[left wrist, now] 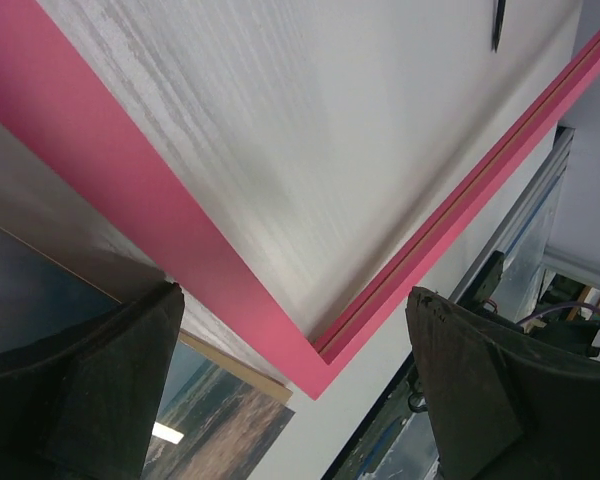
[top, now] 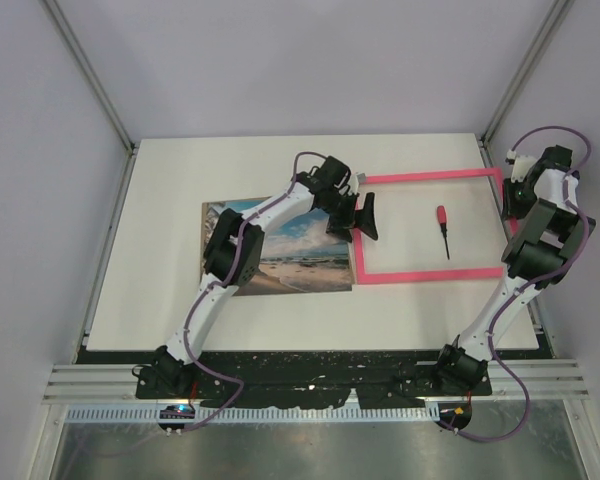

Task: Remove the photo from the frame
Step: Place the photo frame item at the center of the board.

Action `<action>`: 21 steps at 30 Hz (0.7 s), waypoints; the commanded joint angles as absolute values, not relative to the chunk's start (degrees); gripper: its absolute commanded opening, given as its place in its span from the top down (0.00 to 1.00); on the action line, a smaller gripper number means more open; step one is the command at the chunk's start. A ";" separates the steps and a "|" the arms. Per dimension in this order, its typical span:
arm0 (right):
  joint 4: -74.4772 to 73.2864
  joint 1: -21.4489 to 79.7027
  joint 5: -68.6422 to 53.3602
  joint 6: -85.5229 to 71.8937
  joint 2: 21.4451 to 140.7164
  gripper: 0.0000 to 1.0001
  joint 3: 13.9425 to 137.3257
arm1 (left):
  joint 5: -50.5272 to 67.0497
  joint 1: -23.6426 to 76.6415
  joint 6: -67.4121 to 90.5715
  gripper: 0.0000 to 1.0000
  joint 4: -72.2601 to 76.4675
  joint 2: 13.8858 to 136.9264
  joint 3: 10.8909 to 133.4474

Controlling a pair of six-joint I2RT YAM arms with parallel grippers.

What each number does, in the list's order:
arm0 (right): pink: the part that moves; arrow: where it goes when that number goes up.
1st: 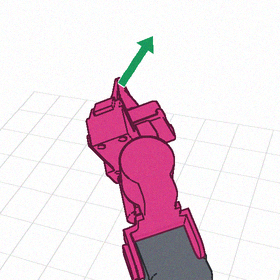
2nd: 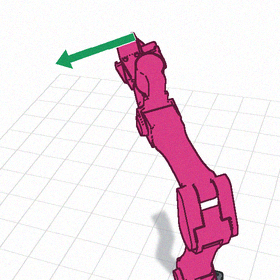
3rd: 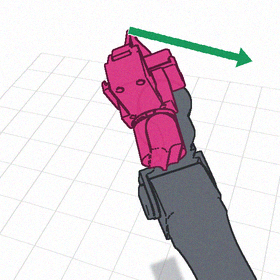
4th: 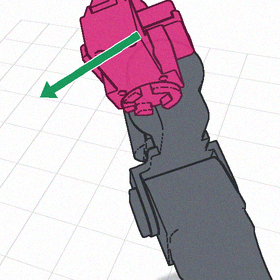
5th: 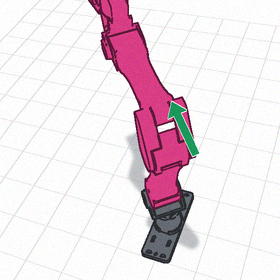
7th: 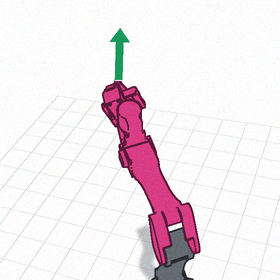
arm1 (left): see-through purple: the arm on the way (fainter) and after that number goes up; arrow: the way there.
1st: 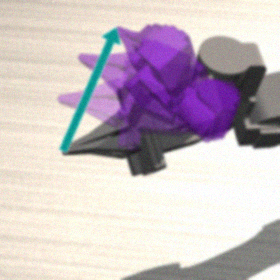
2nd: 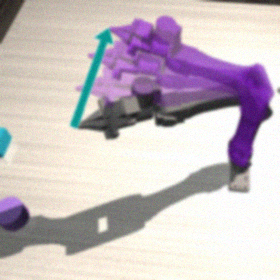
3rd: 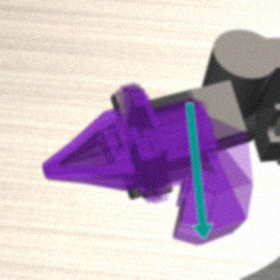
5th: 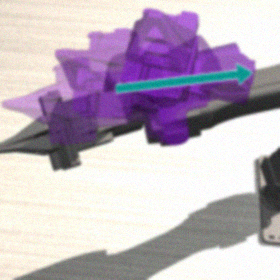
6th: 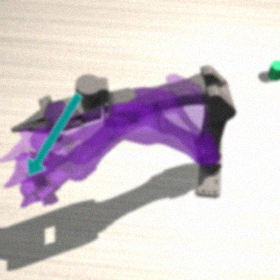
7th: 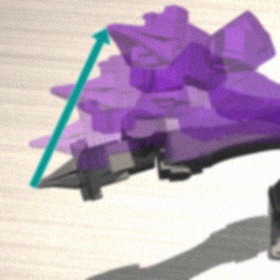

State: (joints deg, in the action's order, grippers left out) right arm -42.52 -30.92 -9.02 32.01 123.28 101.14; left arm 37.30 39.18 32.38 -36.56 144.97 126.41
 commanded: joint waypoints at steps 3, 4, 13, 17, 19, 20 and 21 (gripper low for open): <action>-41.84 -30.94 -8.26 35.24 122.87 0.92 104.32 | 30.50 39.46 28.65 0.01 -44.03 142.03 123.22; -41.84 -30.94 -8.00 35.24 123.13 0.92 104.41 | 30.41 39.55 28.57 0.01 -44.12 141.94 123.22; -39.03 -30.50 -6.60 34.11 123.22 0.92 100.82 | 31.20 38.76 27.42 0.02 -44.65 141.60 124.37; -36.92 -30.32 -5.63 32.61 123.40 0.92 99.49 | 31.55 37.88 26.98 0.01 -44.47 140.01 124.10; -36.21 -30.06 -5.28 32.52 123.57 0.92 98.88 | 31.73 37.44 26.72 0.01 -44.30 139.49 124.01; -35.34 -29.62 -4.49 32.69 123.57 0.92 98.01 | 31.82 37.35 26.63 0.01 -44.30 139.22 124.01; -34.90 -29.45 -4.05 32.78 123.49 0.91 97.56 | 31.90 37.27 26.54 0.01 -44.30 139.04 124.01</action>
State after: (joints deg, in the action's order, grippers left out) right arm -39.44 -30.39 -6.90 32.88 124.16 98.65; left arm 34.06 38.65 28.88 -41.63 142.65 124.75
